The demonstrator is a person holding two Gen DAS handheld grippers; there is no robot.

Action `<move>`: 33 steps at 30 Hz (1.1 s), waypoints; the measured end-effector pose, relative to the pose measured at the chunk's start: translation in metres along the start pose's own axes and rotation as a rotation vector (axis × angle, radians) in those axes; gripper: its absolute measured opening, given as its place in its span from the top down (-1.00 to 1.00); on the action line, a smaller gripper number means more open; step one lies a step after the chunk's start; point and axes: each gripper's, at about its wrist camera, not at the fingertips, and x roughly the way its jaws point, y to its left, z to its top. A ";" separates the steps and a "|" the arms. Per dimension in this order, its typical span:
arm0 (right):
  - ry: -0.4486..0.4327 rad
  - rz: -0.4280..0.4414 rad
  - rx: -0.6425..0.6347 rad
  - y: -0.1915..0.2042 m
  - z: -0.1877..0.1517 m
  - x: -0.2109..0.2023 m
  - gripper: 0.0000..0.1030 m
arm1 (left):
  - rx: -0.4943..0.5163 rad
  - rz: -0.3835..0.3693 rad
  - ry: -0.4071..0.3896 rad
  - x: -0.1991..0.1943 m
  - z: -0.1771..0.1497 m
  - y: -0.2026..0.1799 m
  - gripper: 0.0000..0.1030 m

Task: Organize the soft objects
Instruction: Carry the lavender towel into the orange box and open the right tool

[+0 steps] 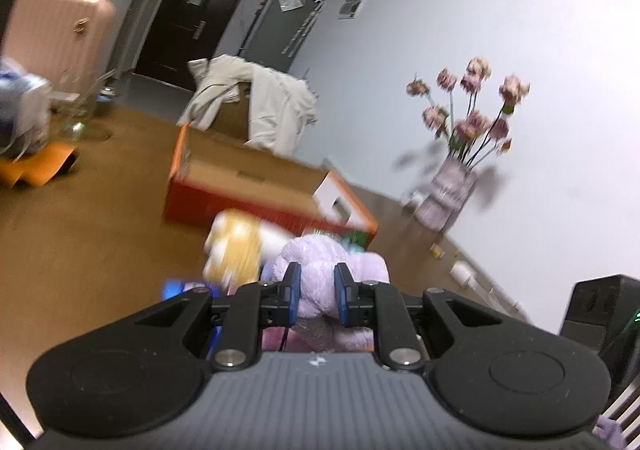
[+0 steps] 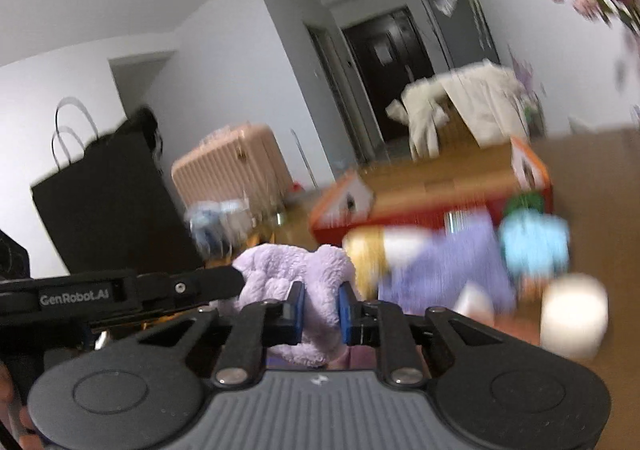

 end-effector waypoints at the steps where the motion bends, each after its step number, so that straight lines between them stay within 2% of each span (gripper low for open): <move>1: -0.012 0.009 -0.024 -0.003 0.018 0.008 0.68 | -0.003 -0.010 0.000 0.007 0.015 0.001 0.65; 3: -0.022 0.029 -0.043 -0.013 0.055 0.030 0.68 | -0.005 -0.027 -0.007 0.030 0.055 0.008 0.65; 5: -0.011 0.044 -0.023 -0.027 0.090 0.057 0.68 | 0.006 -0.014 -0.005 0.063 0.088 0.017 0.65; 7: 0.018 0.057 0.003 -0.045 0.126 0.095 0.68 | 0.016 0.040 0.014 0.106 0.120 0.031 0.65; 11: 0.142 0.051 0.091 -0.089 0.179 0.191 0.68 | -0.023 0.149 0.120 0.202 0.165 0.065 0.66; 14: 0.226 -0.006 0.107 -0.114 0.192 0.261 0.68 | 0.002 0.242 0.194 0.268 0.178 0.089 0.66; 16: 0.272 -0.050 0.118 -0.128 0.189 0.303 0.68 | 0.031 0.316 0.230 0.303 0.180 0.102 0.66; 18: 0.318 -0.077 0.129 -0.139 0.179 0.339 0.67 | 0.050 0.385 0.237 0.323 0.176 0.114 0.64; 19: 0.326 -0.091 0.160 -0.145 0.174 0.353 0.60 | 0.077 0.397 0.257 0.333 0.174 0.117 0.55; 20: 0.330 -0.102 0.190 -0.151 0.170 0.364 0.55 | 0.120 0.387 0.267 0.336 0.173 0.119 0.48; 22: 0.373 -0.145 0.185 -0.154 0.160 0.379 0.48 | 0.185 0.414 0.260 0.337 0.170 0.119 0.07; 23: 0.383 -0.155 0.183 -0.156 0.156 0.382 0.46 | 0.186 0.424 0.250 0.334 0.169 0.119 0.03; 25: 0.418 -0.127 0.209 -0.159 0.153 0.380 0.24 | 0.188 0.425 0.249 0.323 0.169 0.118 0.02; 26: 0.418 -0.115 0.213 -0.158 0.153 0.374 0.22 | 0.196 0.431 0.251 0.317 0.170 0.115 0.01; 28: 0.404 -0.117 0.199 -0.154 0.160 0.356 0.22 | 0.215 0.452 0.239 0.300 0.174 0.105 -0.17; 31: 0.360 -0.113 0.151 -0.136 0.180 0.310 0.22 | 0.242 0.455 0.211 0.264 0.186 0.082 -0.33; 33: 0.319 -0.104 0.113 -0.125 0.197 0.272 0.14 | 0.265 0.449 0.178 0.232 0.196 0.059 -0.41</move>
